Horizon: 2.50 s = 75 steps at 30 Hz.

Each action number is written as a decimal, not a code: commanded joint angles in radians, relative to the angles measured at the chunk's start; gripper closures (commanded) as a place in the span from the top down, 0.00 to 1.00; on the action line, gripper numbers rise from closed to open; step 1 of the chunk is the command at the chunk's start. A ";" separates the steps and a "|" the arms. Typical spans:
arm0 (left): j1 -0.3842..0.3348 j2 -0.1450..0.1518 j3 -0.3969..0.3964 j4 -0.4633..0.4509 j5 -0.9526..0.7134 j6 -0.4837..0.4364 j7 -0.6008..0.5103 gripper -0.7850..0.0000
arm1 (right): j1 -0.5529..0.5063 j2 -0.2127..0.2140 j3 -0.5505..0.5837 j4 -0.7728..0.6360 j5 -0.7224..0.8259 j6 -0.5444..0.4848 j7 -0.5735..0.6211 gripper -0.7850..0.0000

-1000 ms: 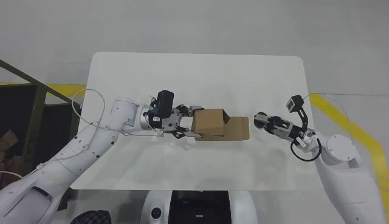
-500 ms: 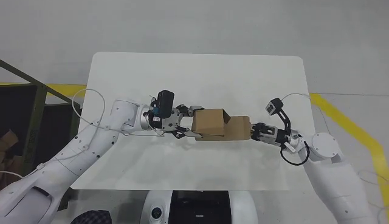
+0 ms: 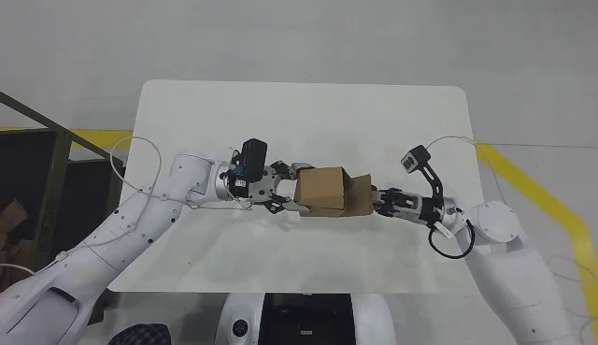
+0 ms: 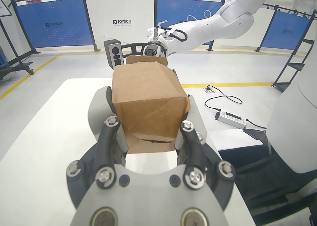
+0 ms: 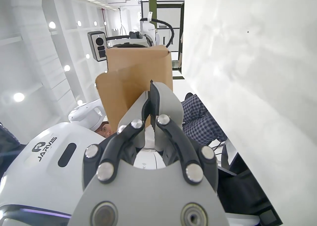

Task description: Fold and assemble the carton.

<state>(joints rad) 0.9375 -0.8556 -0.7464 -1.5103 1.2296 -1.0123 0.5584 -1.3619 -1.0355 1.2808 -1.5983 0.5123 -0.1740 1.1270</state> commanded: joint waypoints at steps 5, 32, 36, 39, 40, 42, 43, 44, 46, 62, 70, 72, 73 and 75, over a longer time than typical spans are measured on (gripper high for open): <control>0.000 0.000 0.000 0.000 0.000 0.000 0.000 0.36 | 0.047 -0.011 -0.055 0.037 0.015 0.012 0.000 0.00; 0.000 0.000 0.000 0.000 0.000 0.000 0.000 0.38 | 0.051 0.000 -0.022 -0.082 -0.053 0.029 -0.022 0.18; 0.000 0.000 0.000 0.000 0.000 0.000 0.000 0.38 | 0.041 0.004 -0.010 -0.107 -0.071 0.040 -0.028 0.24; 0.000 0.000 0.000 0.000 0.000 0.000 0.000 0.38 | 0.036 0.007 -0.003 -0.122 -0.080 0.047 -0.028 0.25; 0.000 0.000 0.000 0.000 0.000 0.000 0.000 0.38 | 0.034 0.008 -0.001 -0.127 -0.083 0.050 -0.028 0.25; 0.000 0.000 0.000 0.000 0.000 0.000 0.000 0.38 | 0.030 0.010 0.003 -0.136 -0.091 0.055 -0.030 0.24; 0.000 0.000 0.000 0.000 0.000 0.000 0.000 0.38 | 0.029 0.010 0.005 -0.139 -0.096 0.058 -0.032 0.24; 0.000 0.000 0.000 0.000 0.000 0.000 0.000 0.38 | 0.027 0.011 0.007 -0.144 -0.099 0.061 -0.034 0.24; 0.000 0.000 0.000 0.000 0.000 0.000 0.000 0.38 | 0.024 0.012 0.008 -0.152 -0.104 0.064 -0.034 0.25; 0.000 0.000 0.000 0.000 0.000 0.000 0.000 0.36 | 0.006 0.021 0.021 -0.197 -0.134 0.088 -0.048 0.26; 0.000 0.000 0.000 0.000 0.000 0.000 0.000 0.36 | 0.012 0.021 0.016 -0.183 -0.128 0.090 -0.072 0.25; 0.000 0.000 0.000 0.000 0.000 0.000 0.000 0.36 | 0.012 0.021 0.016 -0.181 -0.126 0.093 -0.076 0.25; 0.000 0.000 0.000 0.000 0.000 0.000 0.000 0.36 | 0.012 0.021 0.017 -0.180 -0.125 0.094 -0.079 0.24; 0.000 0.000 0.000 0.000 0.000 0.000 0.000 0.36 | 0.011 0.021 0.017 -0.176 -0.123 0.098 -0.082 0.23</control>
<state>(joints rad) 0.9375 -0.8556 -0.7464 -1.5103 1.2296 -1.0123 0.5584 -1.3502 -1.0143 1.2975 -1.7763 0.3880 -0.0776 1.0463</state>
